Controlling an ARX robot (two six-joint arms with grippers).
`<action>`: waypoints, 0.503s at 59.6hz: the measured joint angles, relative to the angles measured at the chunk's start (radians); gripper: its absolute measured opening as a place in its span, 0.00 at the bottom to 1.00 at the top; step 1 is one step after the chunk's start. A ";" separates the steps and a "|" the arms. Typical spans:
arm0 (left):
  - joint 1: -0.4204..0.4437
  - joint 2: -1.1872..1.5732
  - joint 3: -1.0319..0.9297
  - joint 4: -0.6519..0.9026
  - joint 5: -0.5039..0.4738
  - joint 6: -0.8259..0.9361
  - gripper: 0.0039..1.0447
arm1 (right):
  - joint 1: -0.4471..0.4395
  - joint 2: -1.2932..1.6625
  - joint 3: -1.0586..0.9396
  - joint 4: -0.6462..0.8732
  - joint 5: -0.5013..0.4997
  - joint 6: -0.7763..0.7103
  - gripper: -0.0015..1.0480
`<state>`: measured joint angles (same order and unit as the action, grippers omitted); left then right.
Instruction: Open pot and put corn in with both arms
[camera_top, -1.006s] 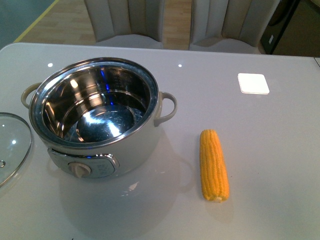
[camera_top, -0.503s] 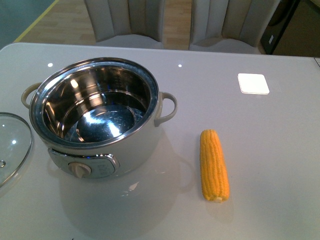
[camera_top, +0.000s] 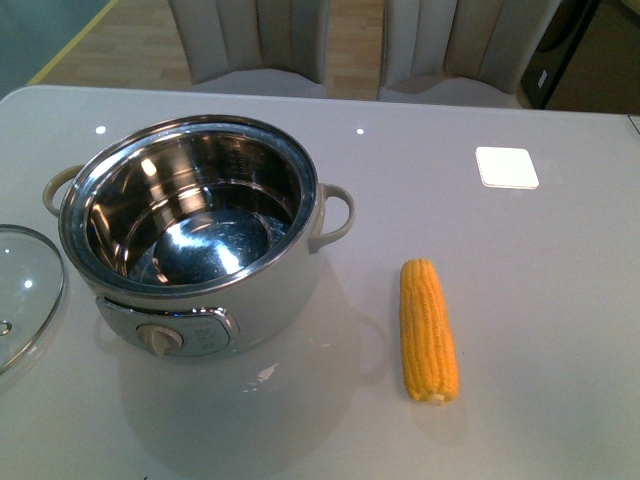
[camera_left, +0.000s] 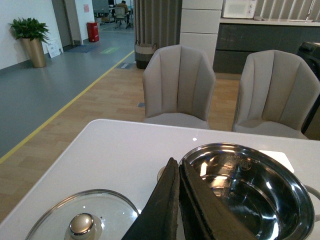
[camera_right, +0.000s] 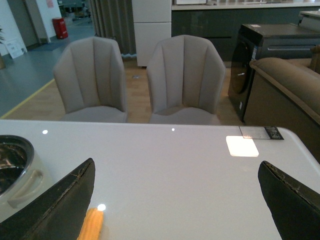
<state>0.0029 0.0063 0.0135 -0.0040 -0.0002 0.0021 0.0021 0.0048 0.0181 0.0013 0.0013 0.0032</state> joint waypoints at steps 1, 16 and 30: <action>0.000 0.000 0.000 0.000 0.000 0.000 0.03 | 0.000 0.000 0.000 0.000 0.000 0.000 0.91; 0.000 0.000 0.000 0.000 0.000 0.000 0.19 | 0.000 0.000 0.000 0.000 0.000 0.000 0.91; 0.000 0.000 0.000 0.000 0.000 0.000 0.61 | 0.000 0.000 0.000 0.000 -0.001 0.000 0.91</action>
<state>0.0029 0.0059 0.0135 -0.0044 -0.0002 0.0017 0.0021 0.0051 0.0181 0.0010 0.0006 0.0032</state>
